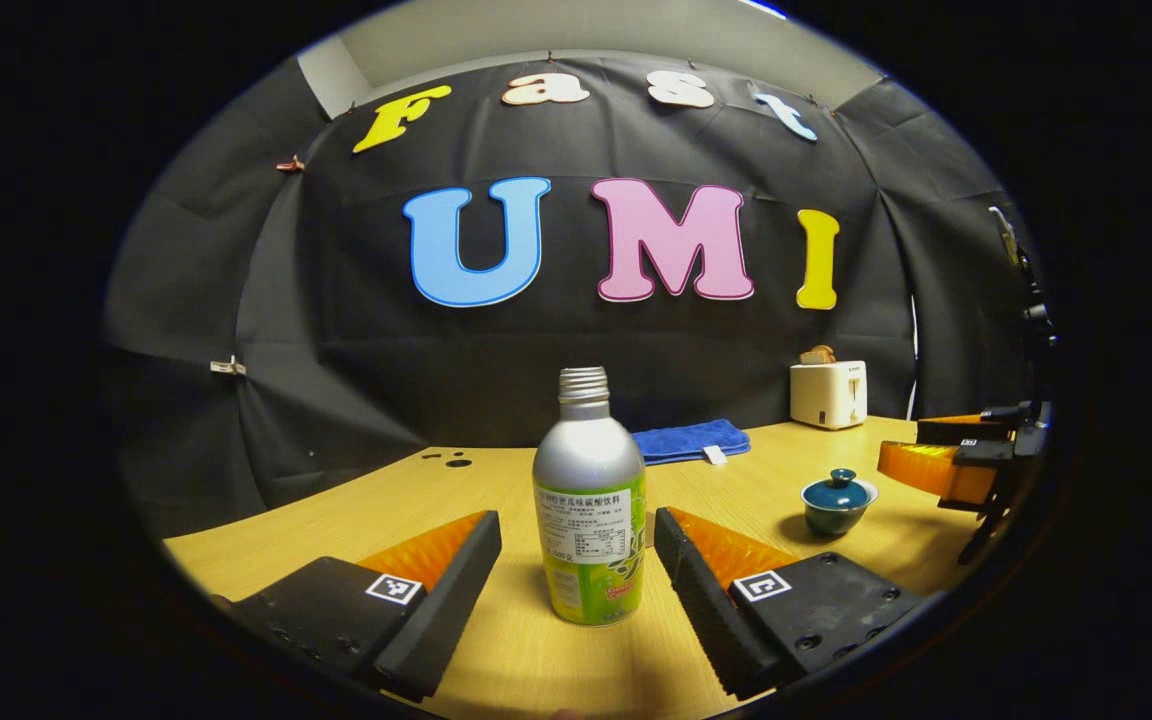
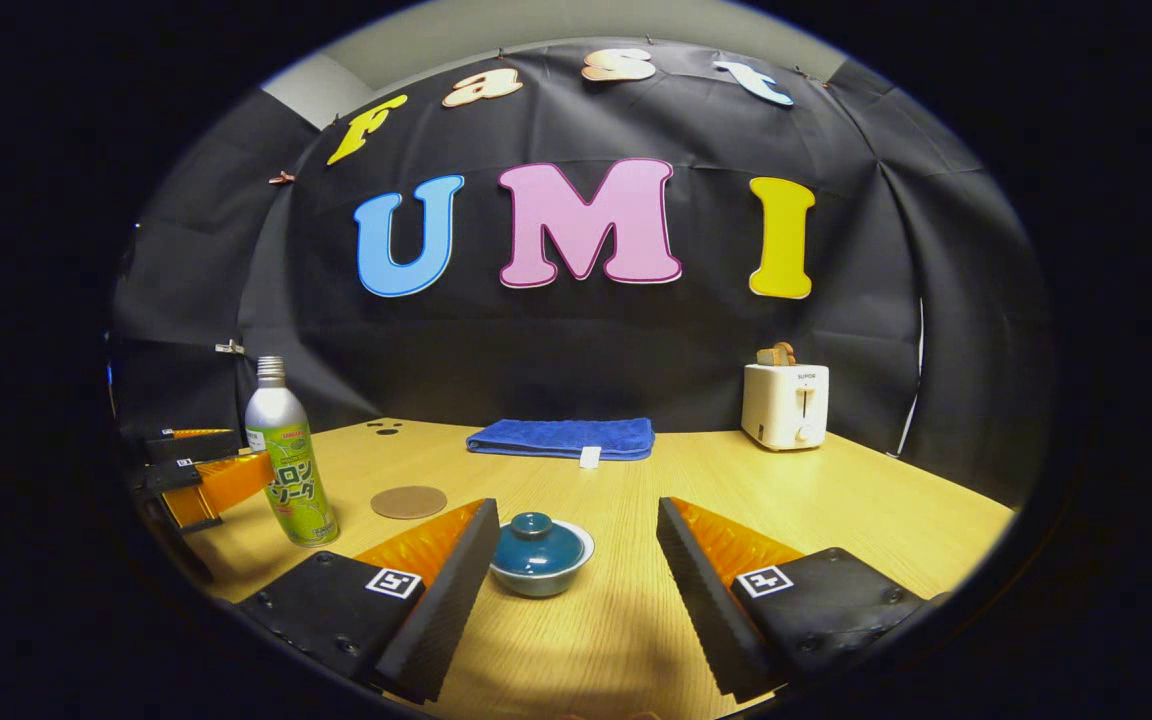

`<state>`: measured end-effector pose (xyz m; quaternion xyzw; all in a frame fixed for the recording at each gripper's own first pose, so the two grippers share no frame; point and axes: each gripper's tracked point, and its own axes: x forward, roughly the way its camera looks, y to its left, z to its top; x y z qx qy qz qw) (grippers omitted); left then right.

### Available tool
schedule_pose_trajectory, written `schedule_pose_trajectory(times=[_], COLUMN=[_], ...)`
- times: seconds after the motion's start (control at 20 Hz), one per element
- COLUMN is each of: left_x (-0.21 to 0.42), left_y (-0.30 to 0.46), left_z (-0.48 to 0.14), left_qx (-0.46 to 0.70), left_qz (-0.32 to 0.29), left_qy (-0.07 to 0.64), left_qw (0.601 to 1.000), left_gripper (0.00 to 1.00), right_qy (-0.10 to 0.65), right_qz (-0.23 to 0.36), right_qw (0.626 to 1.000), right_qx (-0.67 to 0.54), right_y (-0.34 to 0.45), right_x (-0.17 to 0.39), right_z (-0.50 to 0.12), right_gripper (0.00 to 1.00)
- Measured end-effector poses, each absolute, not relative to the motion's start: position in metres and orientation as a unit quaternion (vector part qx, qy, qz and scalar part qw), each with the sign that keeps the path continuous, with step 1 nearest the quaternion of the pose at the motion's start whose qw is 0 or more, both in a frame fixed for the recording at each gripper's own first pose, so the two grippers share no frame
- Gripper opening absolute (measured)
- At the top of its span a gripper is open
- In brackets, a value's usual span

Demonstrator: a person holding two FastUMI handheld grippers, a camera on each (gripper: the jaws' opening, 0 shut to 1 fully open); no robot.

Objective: Open the teacup lid with one hand, grasp the water bottle and pour water into the teacup with the other hand; after pouring, place the water bottle on the coaster and then close the teacup lid.

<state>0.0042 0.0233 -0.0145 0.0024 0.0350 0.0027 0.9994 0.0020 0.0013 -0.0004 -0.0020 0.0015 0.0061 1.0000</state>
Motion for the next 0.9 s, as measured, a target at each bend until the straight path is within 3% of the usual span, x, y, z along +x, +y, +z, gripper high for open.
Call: schedule_pose_trajectory(times=[0.55,0.9], left_x=[0.0080,0.0089], left_y=[0.0270,0.0254], left_z=[-0.0210,-0.0223], left_qx=[-0.012,-0.011], left_qz=[-0.005,-0.010], left_qy=[0.047,0.046], left_qw=[0.999,0.999], left_gripper=[0.97,0.97], right_qy=[0.004,0.005], right_qz=[0.008,0.039], right_qw=[1.000,0.999], right_qx=[-0.002,-0.006], right_y=[0.0027,0.0102], right_x=[0.0020,0.0069], right_z=[0.0017,0.0000], right_gripper=[0.98,0.98])
